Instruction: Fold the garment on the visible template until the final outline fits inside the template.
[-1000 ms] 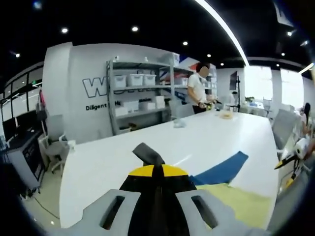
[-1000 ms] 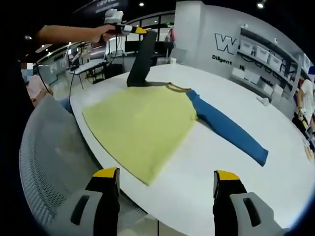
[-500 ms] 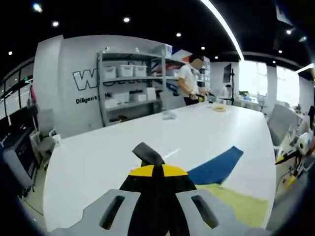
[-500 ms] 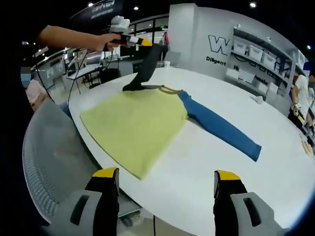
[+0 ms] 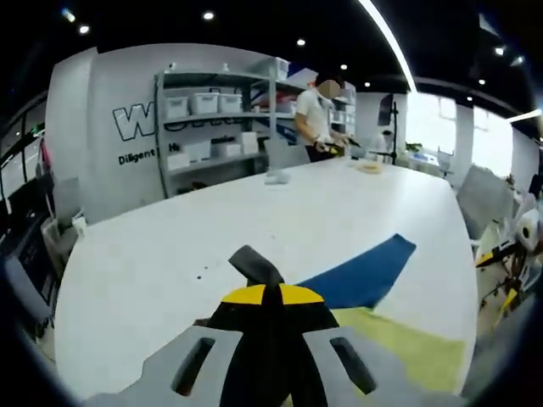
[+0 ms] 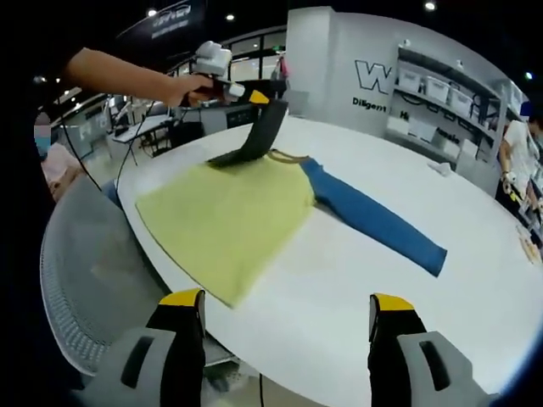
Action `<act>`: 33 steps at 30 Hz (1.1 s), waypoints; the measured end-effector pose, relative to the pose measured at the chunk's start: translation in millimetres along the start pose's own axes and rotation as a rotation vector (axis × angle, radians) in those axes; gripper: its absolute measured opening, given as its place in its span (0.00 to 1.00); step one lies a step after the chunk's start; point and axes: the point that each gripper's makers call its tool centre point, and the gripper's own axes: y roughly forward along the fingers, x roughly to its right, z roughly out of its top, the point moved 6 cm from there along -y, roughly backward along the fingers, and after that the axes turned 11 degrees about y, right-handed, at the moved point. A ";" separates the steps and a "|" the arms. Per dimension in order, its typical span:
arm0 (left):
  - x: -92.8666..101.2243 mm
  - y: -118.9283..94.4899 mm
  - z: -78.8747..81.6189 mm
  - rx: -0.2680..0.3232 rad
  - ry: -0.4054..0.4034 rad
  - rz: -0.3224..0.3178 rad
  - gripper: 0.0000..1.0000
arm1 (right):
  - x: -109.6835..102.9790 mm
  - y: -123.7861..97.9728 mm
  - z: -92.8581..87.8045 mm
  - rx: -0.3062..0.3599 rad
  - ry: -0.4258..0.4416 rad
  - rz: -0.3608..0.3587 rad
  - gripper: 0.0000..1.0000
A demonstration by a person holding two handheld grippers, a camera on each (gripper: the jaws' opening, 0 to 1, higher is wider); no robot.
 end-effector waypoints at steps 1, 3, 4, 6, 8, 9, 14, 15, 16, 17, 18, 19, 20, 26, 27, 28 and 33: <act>1.8 2.6 -1.7 -0.006 -0.002 -0.001 0.01 | 0.6 -0.4 -0.6 -0.004 0.000 -0.001 0.77; 6.5 7.7 -6.0 -0.020 -0.007 -0.007 0.01 | 1.1 -1.1 -1.7 -0.006 0.003 0.005 0.77; 9.5 10.5 -9.0 -0.026 -0.008 -0.012 0.01 | 1.2 -1.2 -1.9 -0.007 0.003 0.005 0.77; 15.4 15.2 -14.7 -0.043 -0.005 -0.023 0.01 | 2.2 -2.1 -4.0 -0.013 0.001 0.009 0.77; 19.9 19.8 -18.8 -0.054 -0.001 -0.030 0.01 | 3.8 -2.3 -5.6 -0.017 0.004 0.010 0.77; 21.4 21.6 -20.1 -0.059 -0.006 -0.034 0.01 | 3.5 -2.6 -5.7 -0.018 0.005 0.011 0.77; 27.0 30.6 -25.1 -0.072 -0.014 -0.040 0.01 | 3.4 -3.7 -8.5 -0.024 0.013 0.014 0.77; 28.6 32.7 -26.8 -0.077 -0.019 -0.042 0.01 | 3.5 -3.5 -8.7 -0.025 0.015 0.015 0.77; 30.0 34.4 -28.1 -0.080 -0.020 -0.044 0.01 | 3.5 -3.5 -8.8 -0.024 0.018 0.016 0.77; 32.0 36.6 -30.2 -0.088 -0.019 -0.048 0.01 | 3.6 -3.6 -8.8 -0.024 0.019 0.017 0.77; 33.1 38.2 -31.9 -0.093 -0.016 -0.049 0.01 | 3.5 -3.6 -8.7 -0.025 0.018 0.019 0.76; 34.2 39.6 -33.6 -0.099 -0.016 -0.050 0.01 | 3.5 -3.5 -8.6 -0.026 0.017 0.019 0.76; 35.9 41.8 -36.0 -0.107 -0.020 -0.051 0.01 | 3.6 -3.6 -8.6 -0.027 0.016 0.019 0.76; 47.2 53.6 -47.3 -0.145 -0.042 -0.059 0.01 | 5.2 -6.1 -8.5 -0.036 0.013 0.021 0.76; 49.0 55.3 -48.7 -0.150 -0.041 -0.062 0.01 | 5.6 -7.1 -8.6 -0.037 0.012 0.021 0.76; 51.6 57.2 -50.4 -0.153 -0.038 -0.064 0.01 | 6.9 -8.5 -9.2 -0.039 0.014 0.019 0.76; 59.4 66.3 -57.8 -0.179 -0.043 -0.075 0.02 | 12.2 -13.1 -11.2 -0.042 0.022 0.009 0.76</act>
